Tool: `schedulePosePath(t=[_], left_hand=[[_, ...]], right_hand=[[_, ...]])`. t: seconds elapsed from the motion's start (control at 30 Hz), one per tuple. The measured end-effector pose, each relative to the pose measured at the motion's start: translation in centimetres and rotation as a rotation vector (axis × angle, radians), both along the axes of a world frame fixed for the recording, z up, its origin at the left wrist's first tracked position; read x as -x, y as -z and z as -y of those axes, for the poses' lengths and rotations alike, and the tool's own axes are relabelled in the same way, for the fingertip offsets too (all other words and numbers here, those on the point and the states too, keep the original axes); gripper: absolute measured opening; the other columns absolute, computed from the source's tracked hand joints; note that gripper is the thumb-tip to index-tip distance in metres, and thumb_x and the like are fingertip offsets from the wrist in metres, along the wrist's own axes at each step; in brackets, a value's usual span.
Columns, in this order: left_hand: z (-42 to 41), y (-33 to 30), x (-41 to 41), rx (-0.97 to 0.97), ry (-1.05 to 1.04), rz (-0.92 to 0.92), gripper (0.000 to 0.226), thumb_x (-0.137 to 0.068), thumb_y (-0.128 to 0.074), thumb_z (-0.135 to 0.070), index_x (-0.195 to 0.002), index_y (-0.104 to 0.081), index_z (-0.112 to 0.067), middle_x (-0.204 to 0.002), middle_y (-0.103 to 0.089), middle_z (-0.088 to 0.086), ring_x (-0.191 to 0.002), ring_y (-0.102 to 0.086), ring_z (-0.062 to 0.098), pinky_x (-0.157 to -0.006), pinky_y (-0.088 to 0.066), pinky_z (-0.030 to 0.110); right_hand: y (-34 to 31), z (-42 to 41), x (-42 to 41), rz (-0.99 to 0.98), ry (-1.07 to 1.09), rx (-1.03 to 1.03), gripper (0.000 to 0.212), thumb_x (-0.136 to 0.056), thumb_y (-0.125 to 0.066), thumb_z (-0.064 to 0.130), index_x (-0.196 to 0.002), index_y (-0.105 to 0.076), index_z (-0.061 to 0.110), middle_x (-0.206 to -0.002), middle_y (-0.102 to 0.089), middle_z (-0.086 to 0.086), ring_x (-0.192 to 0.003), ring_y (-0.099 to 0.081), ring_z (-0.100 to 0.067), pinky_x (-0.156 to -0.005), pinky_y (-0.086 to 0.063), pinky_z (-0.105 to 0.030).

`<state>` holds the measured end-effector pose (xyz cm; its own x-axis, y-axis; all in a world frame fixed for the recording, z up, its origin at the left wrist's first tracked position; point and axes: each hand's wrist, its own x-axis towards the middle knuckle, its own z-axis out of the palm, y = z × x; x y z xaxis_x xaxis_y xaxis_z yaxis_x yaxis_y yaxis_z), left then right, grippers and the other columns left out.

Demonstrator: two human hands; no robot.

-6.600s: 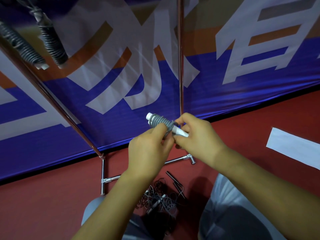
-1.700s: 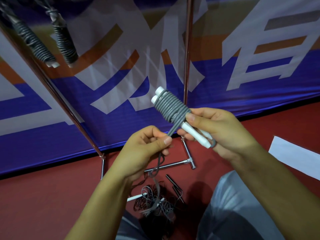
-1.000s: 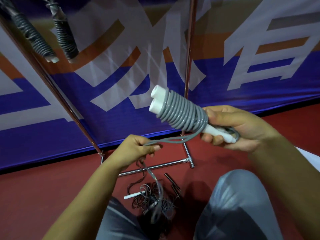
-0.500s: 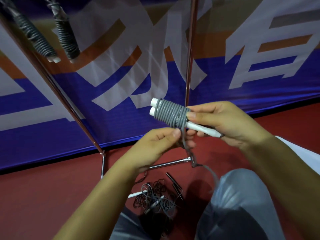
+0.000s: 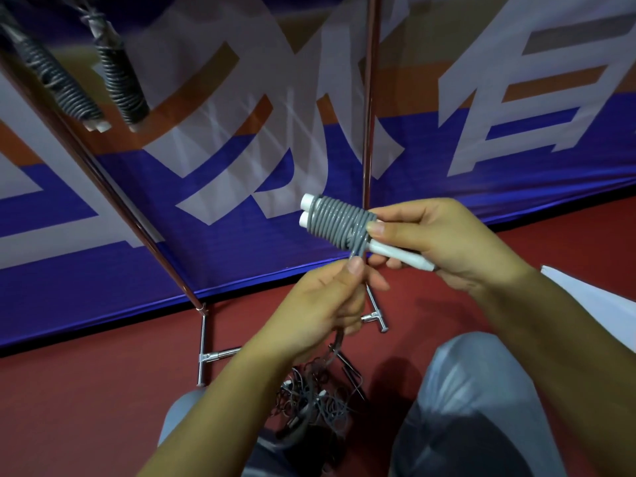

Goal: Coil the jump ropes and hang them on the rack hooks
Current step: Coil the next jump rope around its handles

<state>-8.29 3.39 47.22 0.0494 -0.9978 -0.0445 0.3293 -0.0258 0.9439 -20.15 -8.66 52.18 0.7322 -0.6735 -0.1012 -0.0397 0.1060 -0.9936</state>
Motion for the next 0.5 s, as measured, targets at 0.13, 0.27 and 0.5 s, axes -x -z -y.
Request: schedulePosePath(t=[0.13, 0.27, 0.5], left_hand=[[-0.1, 1.0, 0.9, 0.041, 0.035, -0.147, 0.044, -0.090, -0.044, -0.047, -0.089, -0.067, -0.010, -0.049, -0.034, -0.007, -0.042, -0.022, 0.005, -0.043, -0.027, 0.018], [-0.2, 2.3, 0.2, 0.102, 0.115, -0.249, 0.041, -0.085, -0.059, -0.053, -0.088, -0.069, -0.014, -0.053, -0.040, -0.011, -0.044, -0.030, 0.000, -0.046, -0.030, 0.014], [-0.5, 4.4, -2.1, 0.056, 0.269, -0.199, 0.028, -0.089, -0.062, -0.039, -0.099, -0.072, -0.015, -0.056, -0.047, -0.013, -0.049, -0.038, -0.001, -0.056, -0.030, 0.020]], right_hand=[[-0.3, 0.0, -0.1, 0.051, -0.017, -0.075, 0.040, -0.070, -0.066, 0.020, -0.103, -0.068, -0.002, -0.075, -0.072, -0.013, -0.059, -0.067, -0.014, -0.048, -0.048, -0.017], [-0.7, 0.1, 0.3, 0.062, -0.098, -0.204, 0.037, -0.071, -0.065, 0.024, -0.100, -0.070, 0.002, -0.080, -0.070, -0.018, -0.062, -0.063, -0.018, -0.046, -0.047, -0.016], [-2.4, 0.9, 1.4, 0.221, -0.279, -0.502, 0.032, -0.048, -0.086, 0.023, -0.072, -0.076, 0.005, -0.070, -0.068, -0.010, -0.048, -0.061, -0.012, -0.036, -0.045, -0.012]])
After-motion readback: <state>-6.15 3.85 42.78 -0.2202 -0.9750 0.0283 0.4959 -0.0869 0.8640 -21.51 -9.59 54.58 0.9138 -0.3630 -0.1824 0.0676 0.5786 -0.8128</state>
